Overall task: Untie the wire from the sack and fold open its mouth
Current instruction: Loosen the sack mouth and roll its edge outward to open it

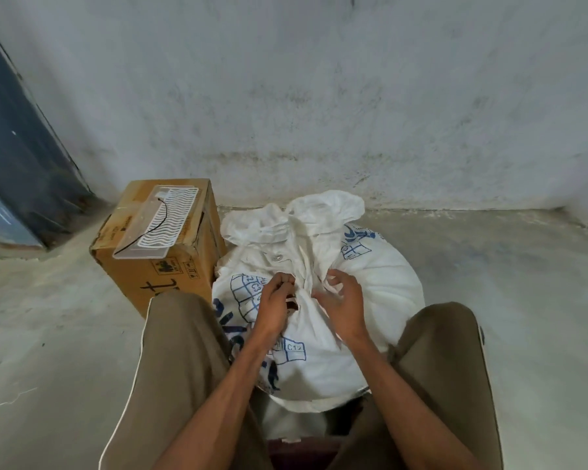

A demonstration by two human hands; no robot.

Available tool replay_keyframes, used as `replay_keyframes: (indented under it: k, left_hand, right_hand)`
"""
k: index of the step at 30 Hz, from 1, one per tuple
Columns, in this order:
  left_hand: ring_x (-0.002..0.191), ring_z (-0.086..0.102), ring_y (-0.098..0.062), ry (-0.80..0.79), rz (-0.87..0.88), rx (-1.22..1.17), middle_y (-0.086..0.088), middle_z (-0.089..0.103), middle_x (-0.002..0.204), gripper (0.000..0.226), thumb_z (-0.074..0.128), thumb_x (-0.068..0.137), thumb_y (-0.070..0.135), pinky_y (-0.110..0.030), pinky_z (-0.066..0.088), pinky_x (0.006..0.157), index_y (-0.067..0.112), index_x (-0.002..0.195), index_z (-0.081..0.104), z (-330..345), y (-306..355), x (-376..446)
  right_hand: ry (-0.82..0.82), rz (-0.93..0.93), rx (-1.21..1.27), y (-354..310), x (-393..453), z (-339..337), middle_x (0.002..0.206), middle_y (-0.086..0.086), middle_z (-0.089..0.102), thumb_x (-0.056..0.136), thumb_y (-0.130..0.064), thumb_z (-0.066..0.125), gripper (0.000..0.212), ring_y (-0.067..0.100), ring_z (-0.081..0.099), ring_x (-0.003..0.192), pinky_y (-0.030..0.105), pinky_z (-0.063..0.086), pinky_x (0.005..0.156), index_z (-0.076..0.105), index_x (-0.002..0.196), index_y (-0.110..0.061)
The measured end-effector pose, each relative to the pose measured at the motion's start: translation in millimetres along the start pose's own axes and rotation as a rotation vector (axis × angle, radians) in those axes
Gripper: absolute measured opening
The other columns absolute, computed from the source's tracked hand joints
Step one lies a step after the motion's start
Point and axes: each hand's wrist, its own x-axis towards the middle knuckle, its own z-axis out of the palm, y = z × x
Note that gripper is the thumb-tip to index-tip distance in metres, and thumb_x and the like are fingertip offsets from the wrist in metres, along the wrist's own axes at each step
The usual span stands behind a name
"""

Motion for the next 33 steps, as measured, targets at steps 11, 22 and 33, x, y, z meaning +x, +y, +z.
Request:
replay_keyframes:
  k: [11,22,33]
  left_hand:
    - [0.082,0.066,-0.017,0.011,0.069,-0.047,-0.008,0.073,0.096,0.026,0.058,0.099,0.002,-0.024,0.056,0.067,0.014,0.119,0.069,-13.3,-17.7,-68.1]
    - [0.095,0.072,-0.019,0.079,0.141,-0.105,-0.008,0.076,0.102,0.021,0.071,0.091,0.013,-0.034,0.056,0.087,0.013,0.112,0.069,0.1,15.8,-57.3]
    - [0.066,0.068,-0.012,0.059,0.356,0.227,0.005,0.071,0.067,0.016,0.076,0.089,0.022,-0.028,0.051,0.063,0.017,0.074,0.072,20.2,69.1,-52.2]
  right_hand:
    - [-0.104,-0.03,0.107,-27.4,-84.4,-20.3,0.098,-0.01,0.074,0.094,-0.028,0.07,0.007,0.011,0.068,0.09,0.034,0.055,0.082,0.072,0.1,-0.026]
    - [0.06,-0.129,0.157,-47.5,-73.7,-18.3,0.091,-0.008,0.073,0.085,-0.014,0.08,0.015,0.013,0.068,0.081,0.023,0.053,0.069,0.072,0.097,-0.019]
    - [-0.047,0.187,0.222,-146.0,-17.5,-38.5,0.085,0.0,0.072,0.09,-0.073,0.048,0.062,0.014,0.065,0.076,0.03,0.05,0.072,0.073,0.092,-0.017]
